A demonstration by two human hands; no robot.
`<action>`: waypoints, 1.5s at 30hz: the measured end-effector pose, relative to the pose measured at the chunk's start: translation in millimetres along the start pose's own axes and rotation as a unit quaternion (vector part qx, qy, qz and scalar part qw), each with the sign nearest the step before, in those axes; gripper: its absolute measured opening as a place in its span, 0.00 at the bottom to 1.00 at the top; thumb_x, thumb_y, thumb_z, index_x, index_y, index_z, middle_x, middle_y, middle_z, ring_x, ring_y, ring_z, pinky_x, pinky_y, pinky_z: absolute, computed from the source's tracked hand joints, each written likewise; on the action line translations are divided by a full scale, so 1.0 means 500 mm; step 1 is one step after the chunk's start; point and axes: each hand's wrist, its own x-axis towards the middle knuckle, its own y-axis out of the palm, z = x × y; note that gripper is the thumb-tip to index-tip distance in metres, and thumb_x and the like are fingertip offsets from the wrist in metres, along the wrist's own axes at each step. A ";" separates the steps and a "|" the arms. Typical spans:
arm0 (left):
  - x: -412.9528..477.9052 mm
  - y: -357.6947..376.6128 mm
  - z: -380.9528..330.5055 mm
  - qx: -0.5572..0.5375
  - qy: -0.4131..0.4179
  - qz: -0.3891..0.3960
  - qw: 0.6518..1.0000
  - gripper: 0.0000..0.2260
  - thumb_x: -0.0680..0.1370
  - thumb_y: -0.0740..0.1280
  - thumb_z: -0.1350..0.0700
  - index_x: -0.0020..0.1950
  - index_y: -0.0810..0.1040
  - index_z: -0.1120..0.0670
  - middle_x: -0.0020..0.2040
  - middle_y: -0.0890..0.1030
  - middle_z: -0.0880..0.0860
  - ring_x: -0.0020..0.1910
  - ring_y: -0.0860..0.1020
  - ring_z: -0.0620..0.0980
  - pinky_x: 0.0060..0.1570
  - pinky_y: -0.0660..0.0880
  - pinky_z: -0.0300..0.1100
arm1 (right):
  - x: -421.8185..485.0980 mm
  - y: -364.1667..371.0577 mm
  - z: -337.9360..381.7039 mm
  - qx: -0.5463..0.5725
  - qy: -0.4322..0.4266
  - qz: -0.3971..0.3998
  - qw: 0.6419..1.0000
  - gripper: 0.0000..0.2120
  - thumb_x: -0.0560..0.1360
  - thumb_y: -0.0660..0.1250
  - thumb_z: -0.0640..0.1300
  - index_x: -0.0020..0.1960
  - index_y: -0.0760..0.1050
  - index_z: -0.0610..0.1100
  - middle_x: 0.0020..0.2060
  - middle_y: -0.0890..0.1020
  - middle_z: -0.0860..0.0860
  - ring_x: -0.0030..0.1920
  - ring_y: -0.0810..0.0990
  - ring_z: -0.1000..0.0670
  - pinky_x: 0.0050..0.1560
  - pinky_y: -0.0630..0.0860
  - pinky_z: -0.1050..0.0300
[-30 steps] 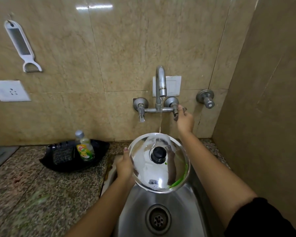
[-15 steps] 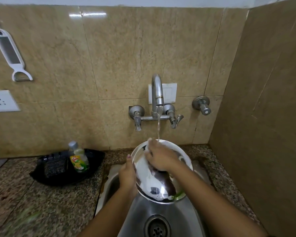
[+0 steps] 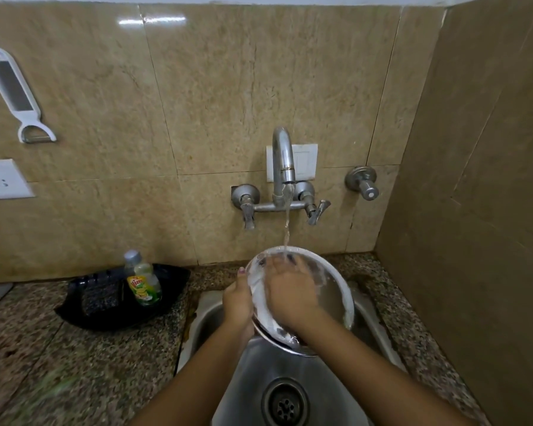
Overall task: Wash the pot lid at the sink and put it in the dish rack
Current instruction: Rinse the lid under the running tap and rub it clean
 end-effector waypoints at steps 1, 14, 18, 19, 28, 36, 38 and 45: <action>-0.004 0.005 -0.001 -0.002 0.004 0.007 1.000 0.19 0.80 0.59 0.46 0.44 0.82 0.58 0.44 0.85 0.59 0.46 0.83 0.57 0.53 0.78 0.49 | 0.009 -0.003 -0.005 -0.013 0.035 0.009 0.999 0.26 0.82 0.46 0.48 0.77 0.49 0.38 0.77 0.55 0.42 0.77 0.52 0.45 0.76 0.39 0.44; 0.018 -0.028 -0.027 -0.006 -0.044 -0.075 0.996 0.18 0.80 0.61 0.47 0.51 0.77 0.62 0.46 0.81 0.60 0.40 0.78 0.56 0.44 0.76 0.45 | -0.132 0.093 -0.180 0.205 -0.185 -0.032 0.961 0.24 0.82 0.46 0.53 0.77 0.47 0.58 0.77 0.51 0.60 0.76 0.44 0.61 0.77 0.51 0.48; 0.023 -0.023 -0.017 -0.024 -0.059 -0.101 0.993 0.19 0.80 0.60 0.45 0.49 0.77 0.62 0.40 0.79 0.59 0.36 0.77 0.56 0.40 0.75 0.46 | -0.137 0.095 -0.141 0.221 -0.209 -0.059 0.951 0.23 0.82 0.47 0.52 0.77 0.53 0.56 0.76 0.56 0.59 0.76 0.48 0.61 0.76 0.53 0.51; 0.020 -0.020 -0.015 -0.024 -0.055 -0.110 0.992 0.21 0.80 0.60 0.45 0.49 0.77 0.63 0.38 0.79 0.59 0.33 0.76 0.55 0.37 0.74 0.44 | -0.132 0.092 -0.113 0.208 -0.245 -0.057 0.945 0.23 0.82 0.49 0.51 0.76 0.54 0.55 0.76 0.57 0.59 0.76 0.49 0.60 0.76 0.51 0.53; 0.024 -0.044 -0.028 0.000 -0.043 -0.126 0.991 0.22 0.80 0.59 0.45 0.53 0.77 0.64 0.42 0.80 0.63 0.37 0.77 0.59 0.42 0.76 0.50 | -0.153 0.127 -0.158 0.301 -0.224 -0.176 0.910 0.17 0.79 0.59 0.46 0.67 0.73 0.49 0.66 0.76 0.54 0.70 0.68 0.58 0.71 0.65 0.57; 0.009 -0.039 -0.006 0.024 -0.032 -0.083 0.996 0.20 0.79 0.59 0.44 0.48 0.79 0.60 0.39 0.80 0.57 0.37 0.78 0.56 0.43 0.77 0.46 | -0.019 0.100 -0.178 0.260 -0.043 -0.076 0.962 0.23 0.83 0.50 0.49 0.77 0.55 0.48 0.76 0.59 0.52 0.76 0.53 0.54 0.76 0.48 0.54; 0.002 -0.033 0.001 0.040 -0.010 -0.052 0.998 0.18 0.80 0.59 0.45 0.47 0.80 0.59 0.39 0.81 0.55 0.38 0.79 0.54 0.39 0.75 0.41 | 0.016 0.093 -0.166 0.257 -0.083 -0.077 0.960 0.23 0.83 0.49 0.48 0.77 0.54 0.48 0.77 0.58 0.53 0.77 0.51 0.55 0.76 0.48 0.53; -0.001 -0.027 -0.002 0.059 0.025 -0.037 0.997 0.19 0.80 0.60 0.45 0.41 0.78 0.59 0.34 0.79 0.56 0.33 0.77 0.54 0.33 0.73 0.43 | 0.073 0.033 -0.153 0.296 -0.106 0.047 0.948 0.21 0.83 0.50 0.52 0.76 0.56 0.54 0.77 0.53 0.53 0.77 0.46 0.51 0.76 0.45 0.44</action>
